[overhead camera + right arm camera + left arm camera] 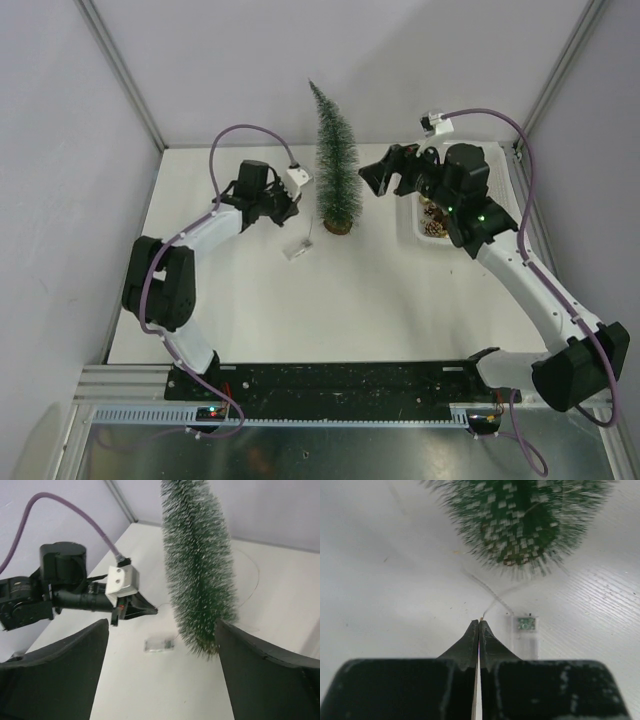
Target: Decorate the small christmas tree
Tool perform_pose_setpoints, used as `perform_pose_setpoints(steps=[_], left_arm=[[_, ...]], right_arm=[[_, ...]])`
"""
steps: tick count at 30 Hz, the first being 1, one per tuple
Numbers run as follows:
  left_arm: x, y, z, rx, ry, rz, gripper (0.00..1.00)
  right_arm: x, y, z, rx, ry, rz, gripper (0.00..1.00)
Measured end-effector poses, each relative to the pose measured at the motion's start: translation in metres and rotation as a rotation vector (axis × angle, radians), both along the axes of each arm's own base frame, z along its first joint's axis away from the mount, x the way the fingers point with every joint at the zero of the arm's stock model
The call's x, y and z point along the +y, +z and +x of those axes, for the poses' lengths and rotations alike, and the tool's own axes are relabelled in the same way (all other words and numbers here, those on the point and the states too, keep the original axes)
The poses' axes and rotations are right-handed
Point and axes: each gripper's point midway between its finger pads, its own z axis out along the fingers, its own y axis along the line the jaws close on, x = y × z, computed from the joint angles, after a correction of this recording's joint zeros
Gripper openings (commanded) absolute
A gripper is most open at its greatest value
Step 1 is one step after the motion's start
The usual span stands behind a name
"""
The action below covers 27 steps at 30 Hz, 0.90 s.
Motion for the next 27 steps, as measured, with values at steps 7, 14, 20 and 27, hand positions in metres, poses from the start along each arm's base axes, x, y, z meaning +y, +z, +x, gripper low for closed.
perform_pose_setpoints(steps=[7,14,20,27], left_arm=[[0.022,0.005,0.015,0.020,0.116,-0.055,0.00],[0.025,0.010,0.018,0.047,0.176,-0.106,0.00],[0.028,0.018,0.024,0.053,0.214,-0.143,0.00],[0.040,0.039,0.028,0.018,0.251,-0.180,0.00]], right_arm=[[0.016,-0.018,0.050,-0.017,-0.080,-0.043,0.99],[0.060,-0.027,0.103,-0.056,-0.115,-0.138,0.99],[0.086,-0.032,0.137,-0.100,-0.156,-0.213,0.99],[0.090,-0.063,0.153,-0.095,-0.197,-0.311,0.63]])
